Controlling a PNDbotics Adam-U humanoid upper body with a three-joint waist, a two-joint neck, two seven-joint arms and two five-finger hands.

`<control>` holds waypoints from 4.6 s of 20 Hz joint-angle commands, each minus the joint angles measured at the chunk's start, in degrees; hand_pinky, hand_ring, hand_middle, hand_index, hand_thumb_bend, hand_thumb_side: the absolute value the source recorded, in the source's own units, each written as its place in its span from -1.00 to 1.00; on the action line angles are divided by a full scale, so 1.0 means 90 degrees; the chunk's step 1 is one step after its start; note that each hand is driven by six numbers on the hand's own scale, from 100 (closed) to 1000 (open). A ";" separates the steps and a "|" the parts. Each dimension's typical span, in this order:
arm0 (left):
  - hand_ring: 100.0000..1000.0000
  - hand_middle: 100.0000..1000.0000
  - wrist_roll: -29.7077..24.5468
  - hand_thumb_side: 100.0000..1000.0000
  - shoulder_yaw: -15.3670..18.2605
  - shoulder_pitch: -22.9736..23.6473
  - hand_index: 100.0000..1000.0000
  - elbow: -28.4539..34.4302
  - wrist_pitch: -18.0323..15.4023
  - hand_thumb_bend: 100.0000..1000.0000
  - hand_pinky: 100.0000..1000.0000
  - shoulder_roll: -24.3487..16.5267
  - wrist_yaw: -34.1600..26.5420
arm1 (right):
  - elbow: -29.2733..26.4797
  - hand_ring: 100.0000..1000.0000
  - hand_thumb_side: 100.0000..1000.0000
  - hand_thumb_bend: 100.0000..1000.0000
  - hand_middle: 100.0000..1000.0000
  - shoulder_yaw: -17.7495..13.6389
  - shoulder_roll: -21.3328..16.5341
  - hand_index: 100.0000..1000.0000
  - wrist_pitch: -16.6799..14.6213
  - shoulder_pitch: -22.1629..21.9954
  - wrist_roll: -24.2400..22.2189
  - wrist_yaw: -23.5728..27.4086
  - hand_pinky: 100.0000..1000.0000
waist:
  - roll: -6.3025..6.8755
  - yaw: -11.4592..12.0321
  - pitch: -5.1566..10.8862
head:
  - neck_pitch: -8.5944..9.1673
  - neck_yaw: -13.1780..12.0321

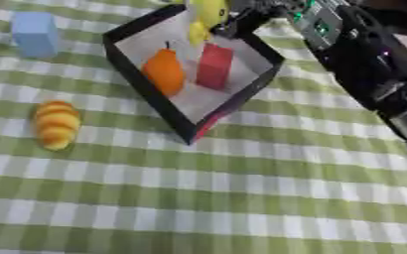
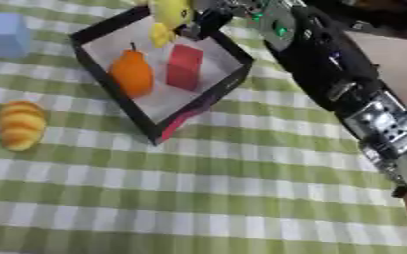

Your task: Pick up objects on the table and place them in the box.

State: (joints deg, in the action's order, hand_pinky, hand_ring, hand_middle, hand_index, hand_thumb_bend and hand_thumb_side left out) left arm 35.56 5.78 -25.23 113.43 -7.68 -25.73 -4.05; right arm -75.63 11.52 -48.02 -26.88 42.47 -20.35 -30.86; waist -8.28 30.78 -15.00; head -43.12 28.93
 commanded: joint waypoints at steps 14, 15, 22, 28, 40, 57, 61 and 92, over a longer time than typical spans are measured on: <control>0.47 0.65 -0.0062 -0.21 0.0013 -0.0053 0.51 0.0129 0.0034 -0.30 0.51 -0.0144 -0.0060 | -0.0100 0.61 -0.52 -0.75 0.59 -0.0023 -0.0112 0.75 -0.0380 -0.0020 -0.0821 -0.0663 0.51 | -0.0023 -0.0043 -0.0024 | -0.0006 0.0283; 0.47 0.65 -0.0064 -0.21 0.0013 -0.0045 0.51 0.0129 0.0038 -0.30 0.51 -0.0141 -0.0063 | -0.0103 0.67 -0.52 -0.70 0.65 -0.0036 -0.0119 0.79 -0.0384 -0.0026 -0.0858 -0.0646 0.54 | -0.0018 -0.0050 -0.0023 | -0.0012 0.0285; 0.47 0.65 -0.0093 -0.21 0.0010 -0.0019 0.51 0.0129 0.0063 -0.29 0.52 -0.0138 -0.0072 | -0.0178 0.83 -0.02 -0.34 0.81 -0.0159 -0.0191 0.99 -0.0255 -0.0065 -0.1040 -0.0659 0.80 | 0.0019 -0.0084 -0.0002 | 0.0016 0.0248; 0.47 0.65 -0.0105 -0.22 0.0013 -0.0004 0.52 0.0129 0.0060 -0.28 0.52 -0.0137 -0.0076 | -0.0175 0.85 0.07 -0.26 0.85 -0.0191 -0.0226 1.00 -0.0010 -0.0112 -0.0981 -0.0584 0.83 | 0.0040 -0.0107 0.0018 | 0.0031 0.0256; 0.47 0.65 -0.0122 -0.22 0.0015 0.0029 0.52 0.0119 0.0060 -0.27 0.52 -0.0132 -0.0086 | -0.0251 0.83 -0.09 -0.29 0.84 -0.0333 -0.0339 1.00 -0.0007 -0.0141 -0.1029 -0.0078 0.83 | 0.0079 -0.0158 0.0037 | 0.0024 0.0205; 0.47 0.64 -0.0041 -0.25 0.0084 0.0176 0.52 0.0109 0.0019 -0.25 0.51 -0.0187 -0.0063 | -0.1203 0.57 -1.00 -1.00 0.49 -0.0541 -0.0630 0.84 0.0485 -0.0506 -0.0056 0.1486 0.59 | 0.0116 -0.0345 0.0184 | -0.0105 -0.0030; 0.47 0.65 0.0031 -0.24 0.0104 0.0294 0.52 0.0079 0.0005 -0.25 0.51 -0.0217 -0.0044 | -0.2149 0.55 -0.63 -1.00 0.51 -0.0935 -0.1117 0.76 0.1045 -0.1085 0.0742 0.3163 0.57 | 0.0214 -0.0518 0.0273 | -0.0110 -0.0406; 0.39 0.76 -0.0082 0.01 0.0229 0.0963 0.55 -0.0642 0.0219 -0.48 0.44 -0.0269 -0.0587 | -0.4329 0.51 -0.06 -1.00 0.53 -0.4092 0.0641 0.75 0.1012 -0.5496 0.2301 0.7148 0.52 | 0.0982 -0.2312 0.0241 | -0.0018 -0.2467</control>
State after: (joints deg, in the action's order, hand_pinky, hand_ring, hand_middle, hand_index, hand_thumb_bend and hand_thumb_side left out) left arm 35.21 7.54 -15.75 107.38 -5.85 -26.24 -8.80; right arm -113.31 -24.13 -42.10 -17.69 -7.05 0.34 34.16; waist -0.22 10.02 -13.66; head -43.75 6.75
